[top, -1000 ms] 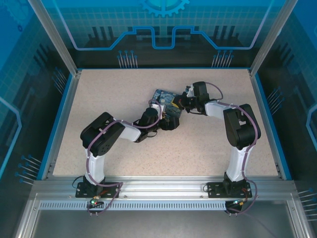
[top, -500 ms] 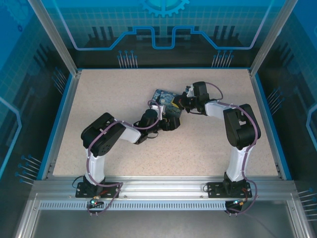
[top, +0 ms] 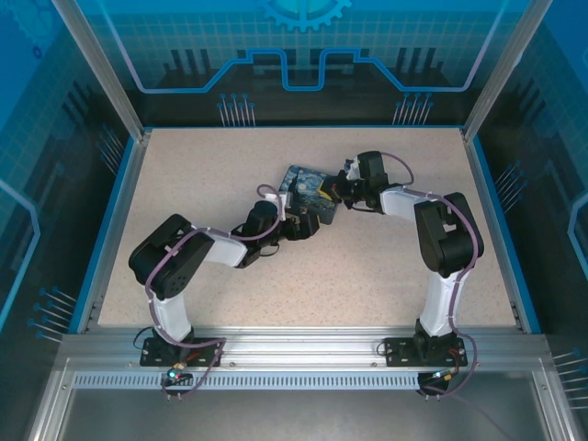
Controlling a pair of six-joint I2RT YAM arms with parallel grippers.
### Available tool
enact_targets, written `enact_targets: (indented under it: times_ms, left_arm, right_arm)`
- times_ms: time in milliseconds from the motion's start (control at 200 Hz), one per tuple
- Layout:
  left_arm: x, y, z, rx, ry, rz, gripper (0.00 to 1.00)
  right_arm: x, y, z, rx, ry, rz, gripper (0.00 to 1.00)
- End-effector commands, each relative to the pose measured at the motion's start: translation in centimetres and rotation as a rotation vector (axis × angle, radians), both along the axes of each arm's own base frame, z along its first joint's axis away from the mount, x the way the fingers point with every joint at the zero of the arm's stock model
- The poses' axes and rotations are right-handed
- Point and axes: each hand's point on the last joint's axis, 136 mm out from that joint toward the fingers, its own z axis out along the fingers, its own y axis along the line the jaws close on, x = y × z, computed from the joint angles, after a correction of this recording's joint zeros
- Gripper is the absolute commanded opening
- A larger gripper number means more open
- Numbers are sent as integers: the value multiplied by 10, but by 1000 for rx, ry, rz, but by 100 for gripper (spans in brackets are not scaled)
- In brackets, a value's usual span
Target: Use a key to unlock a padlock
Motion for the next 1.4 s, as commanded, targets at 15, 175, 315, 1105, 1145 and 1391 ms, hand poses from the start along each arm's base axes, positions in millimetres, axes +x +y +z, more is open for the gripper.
enact_targets:
  times_ms: [15, 175, 315, 1105, 1145, 1391]
  left_arm:
    - [11, 4, -2, 73, -30, -5, 99]
    - [19, 2, -10, 111, -42, -8, 99]
    - [23, 2, -16, 148, -53, -10, 99]
    - [37, -29, -30, 179, -71, -35, 99]
    - [36, -33, -30, 169, -71, -36, 99]
    - [30, -43, -20, 68, -70, -41, 99]
  right_arm:
    - [-9, -8, -33, -46, 96, -6, 0]
    - [-10, -8, -34, -54, 96, 3, 0]
    - [-12, -9, -39, -60, 105, 7, 0]
    - [-10, -7, -47, -54, 121, 18, 0]
    - [-10, -8, -47, -55, 120, 17, 0]
    - [-10, -9, -46, -57, 119, 18, 0]
